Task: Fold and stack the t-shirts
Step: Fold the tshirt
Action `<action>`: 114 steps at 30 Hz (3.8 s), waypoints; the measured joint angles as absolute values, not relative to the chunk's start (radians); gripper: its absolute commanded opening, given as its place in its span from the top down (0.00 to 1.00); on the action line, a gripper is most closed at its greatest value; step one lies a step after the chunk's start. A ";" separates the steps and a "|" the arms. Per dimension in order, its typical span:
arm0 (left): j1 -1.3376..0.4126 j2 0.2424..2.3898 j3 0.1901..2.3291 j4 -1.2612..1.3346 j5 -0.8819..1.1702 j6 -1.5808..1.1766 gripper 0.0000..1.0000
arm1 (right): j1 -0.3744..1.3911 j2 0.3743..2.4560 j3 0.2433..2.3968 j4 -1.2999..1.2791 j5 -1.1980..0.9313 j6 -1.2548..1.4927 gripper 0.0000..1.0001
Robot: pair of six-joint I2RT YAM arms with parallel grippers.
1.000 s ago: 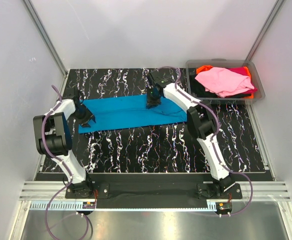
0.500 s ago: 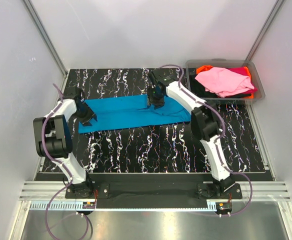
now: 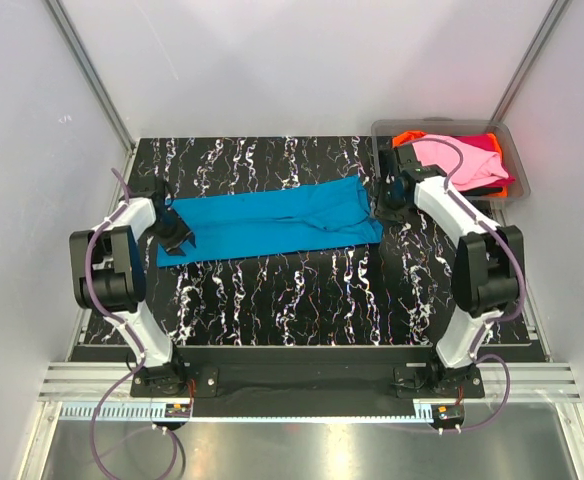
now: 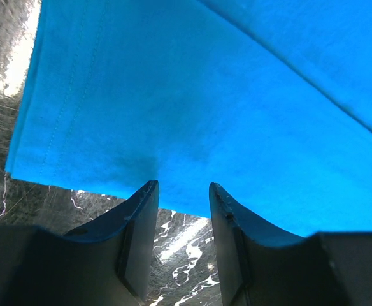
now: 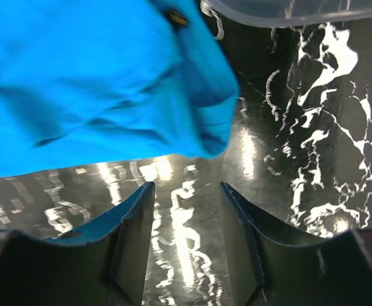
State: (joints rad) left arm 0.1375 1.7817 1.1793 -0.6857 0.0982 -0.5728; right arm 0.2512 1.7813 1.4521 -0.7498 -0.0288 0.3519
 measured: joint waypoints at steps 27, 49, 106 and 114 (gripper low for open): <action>0.171 1.852 1.209 -0.741 0.082 -0.608 0.57 | 0.247 2.027 1.455 -0.671 0.130 0.244 0.64; -0.023 1.881 1.271 -0.751 0.057 -0.548 0.54 | 0.330 1.838 1.499 -0.750 -0.026 0.424 0.51; -0.470 1.438 1.139 -0.742 0.118 -0.598 0.16 | 0.496 2.727 2.591 -0.699 0.076 0.427 0.22; -0.384 1.657 1.135 -0.768 -0.018 -0.463 0.15 | 0.496 2.791 2.738 -0.679 0.033 0.374 0.14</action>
